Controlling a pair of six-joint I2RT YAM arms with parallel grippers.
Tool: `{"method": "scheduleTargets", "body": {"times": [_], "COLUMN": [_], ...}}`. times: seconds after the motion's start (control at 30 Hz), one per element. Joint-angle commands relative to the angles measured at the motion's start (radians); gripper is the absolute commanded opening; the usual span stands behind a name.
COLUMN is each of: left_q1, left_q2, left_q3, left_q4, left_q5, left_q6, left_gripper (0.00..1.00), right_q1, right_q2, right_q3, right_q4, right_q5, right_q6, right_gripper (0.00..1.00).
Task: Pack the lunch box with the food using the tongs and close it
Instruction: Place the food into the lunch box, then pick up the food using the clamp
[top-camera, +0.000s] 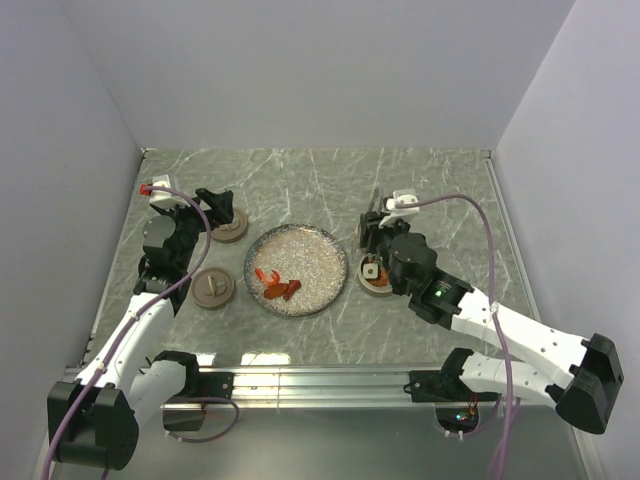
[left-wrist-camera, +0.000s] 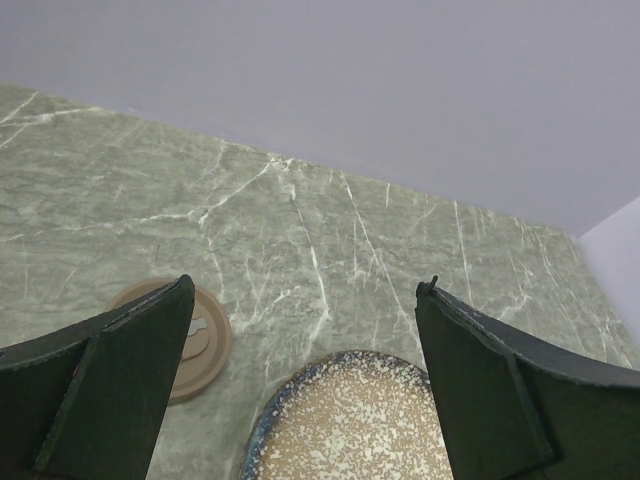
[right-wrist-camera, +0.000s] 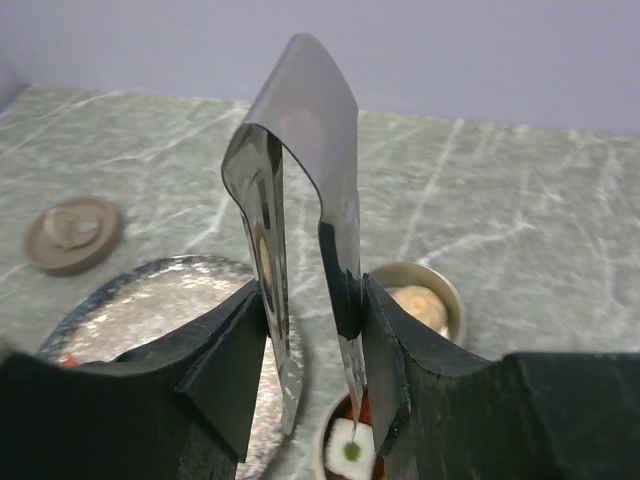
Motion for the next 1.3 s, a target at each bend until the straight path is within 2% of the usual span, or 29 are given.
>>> {"method": "scheduleTargets", "body": {"times": [0.0,0.13,0.27,0.43,0.67,0.83,1.27], "left_q1": [0.000,0.000,0.000,0.000,0.002,0.000,0.000], "left_q2": [-0.010,-0.010,-0.013,-0.010,-0.004,-0.009,-0.026], "left_q3": [0.002,0.002,0.001,0.002,0.004,0.001,-0.003], "left_q4": [0.047,0.047,0.046,0.046,0.049,0.049,0.042], "left_q5": [0.001,0.001,0.001,0.001,0.001,0.001,0.001], "left_q6": [-0.005,-0.007,-0.005,-0.005,-0.005,-0.005,-0.004], "left_gripper": [0.99,1.00,1.00,0.99,0.99,0.99,0.99], "right_q1": [0.040,0.070,0.074,0.085,0.155,0.200,0.249], "right_q2": [0.033,0.089,0.163,0.264,0.307,0.333,0.436], "right_q3": [0.068,0.100,0.119,0.148,0.123,0.134,0.172], "right_q4": [0.084,0.136,0.198,0.248,0.325,0.308,0.270], "right_q5": [-0.046,-0.118,-0.258,-0.324,-0.229,-0.111,-0.011], "right_q6": [-0.025,-0.032,-0.018,0.030,0.082,0.128,0.217], "right_gripper": [0.48,0.48,0.48,0.49,0.50,0.50,0.50]}}
